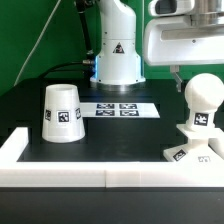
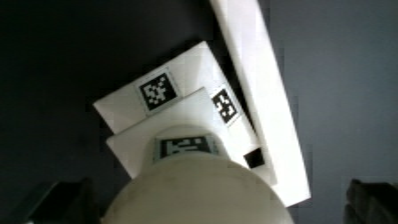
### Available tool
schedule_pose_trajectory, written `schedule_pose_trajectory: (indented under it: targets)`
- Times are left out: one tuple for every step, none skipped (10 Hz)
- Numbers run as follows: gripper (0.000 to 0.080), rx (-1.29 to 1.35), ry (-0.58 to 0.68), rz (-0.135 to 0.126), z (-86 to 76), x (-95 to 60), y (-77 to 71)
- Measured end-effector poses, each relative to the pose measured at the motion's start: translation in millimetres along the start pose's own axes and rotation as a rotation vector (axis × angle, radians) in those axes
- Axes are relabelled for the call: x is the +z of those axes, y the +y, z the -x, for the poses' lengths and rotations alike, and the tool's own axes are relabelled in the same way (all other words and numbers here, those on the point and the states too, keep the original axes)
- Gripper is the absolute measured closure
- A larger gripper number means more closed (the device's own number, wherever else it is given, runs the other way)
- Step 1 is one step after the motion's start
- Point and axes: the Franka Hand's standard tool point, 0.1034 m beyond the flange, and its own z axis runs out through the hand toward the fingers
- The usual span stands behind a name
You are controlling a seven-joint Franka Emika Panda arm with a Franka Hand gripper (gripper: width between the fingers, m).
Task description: Assemble lamp
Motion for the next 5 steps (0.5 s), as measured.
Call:
schedule_pose_trajectory:
  targets:
    - [0.0100,-0.110,0.005,0.006,-2.3,-1.5,1.2]
    - [0.0100,-0.225,0.007,0.015,-3.3,-2.0,2.2]
    - [0.0100,-0.332,0.009,0.029,-4.1,-1.9,2.6]
    - [0.0100,-0.453,0.008,0.037,-5.8,-1.1,3.3]
    - [0.0100,-0.505,0.007,0.038,-6.0,-0.9,3.9]
